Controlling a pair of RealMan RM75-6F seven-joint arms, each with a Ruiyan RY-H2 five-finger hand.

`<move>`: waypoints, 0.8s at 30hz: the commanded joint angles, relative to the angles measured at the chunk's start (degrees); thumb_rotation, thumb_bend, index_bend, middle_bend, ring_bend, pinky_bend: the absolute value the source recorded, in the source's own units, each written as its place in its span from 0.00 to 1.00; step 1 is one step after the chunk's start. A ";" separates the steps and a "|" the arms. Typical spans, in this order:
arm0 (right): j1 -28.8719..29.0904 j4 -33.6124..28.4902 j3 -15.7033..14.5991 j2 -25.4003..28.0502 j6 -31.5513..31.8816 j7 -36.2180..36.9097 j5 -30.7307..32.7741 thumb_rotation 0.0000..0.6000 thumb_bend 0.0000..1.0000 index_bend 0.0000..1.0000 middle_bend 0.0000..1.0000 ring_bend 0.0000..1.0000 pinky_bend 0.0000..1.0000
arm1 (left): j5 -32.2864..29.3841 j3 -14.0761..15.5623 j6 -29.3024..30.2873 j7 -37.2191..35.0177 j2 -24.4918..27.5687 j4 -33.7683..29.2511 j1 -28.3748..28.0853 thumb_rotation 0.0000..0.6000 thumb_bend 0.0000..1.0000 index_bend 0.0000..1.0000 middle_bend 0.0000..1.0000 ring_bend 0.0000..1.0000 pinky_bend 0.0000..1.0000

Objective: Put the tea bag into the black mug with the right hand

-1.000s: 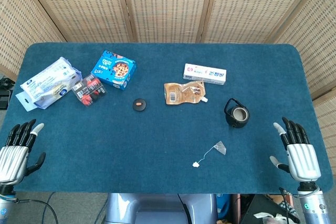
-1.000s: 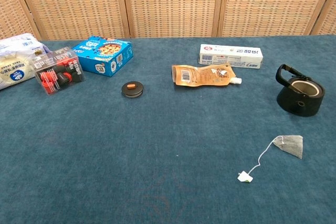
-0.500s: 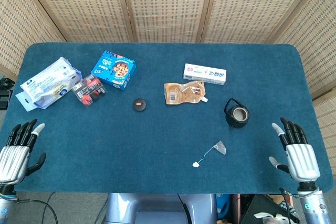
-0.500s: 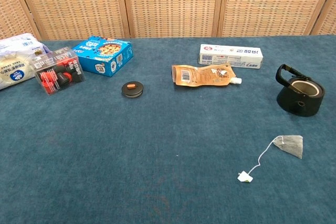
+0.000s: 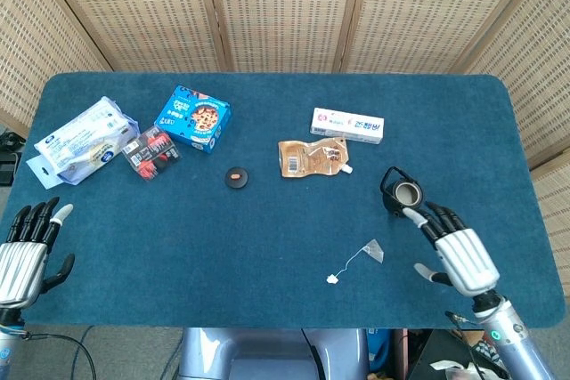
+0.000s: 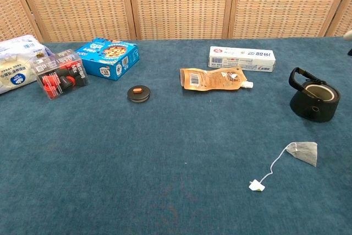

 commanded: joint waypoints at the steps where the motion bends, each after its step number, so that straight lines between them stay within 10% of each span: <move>1: 4.52 -2.44 -0.27 0.53 -4.83 2.19 -3.12 1.00 0.28 0.09 0.40 0.26 0.34 | -0.34 -0.49 -0.36 0.41 0.28 0.11 -0.47 1.00 0.41 0.07 0.00 0.00 0.00; 24: 19.01 3.66 -0.81 -8.11 -23.18 -0.27 -2.74 1.00 0.28 0.27 0.78 0.70 0.77 | -1.88 -2.99 -3.64 3.29 2.09 -1.48 -4.34 1.00 0.41 0.07 0.00 0.00 0.00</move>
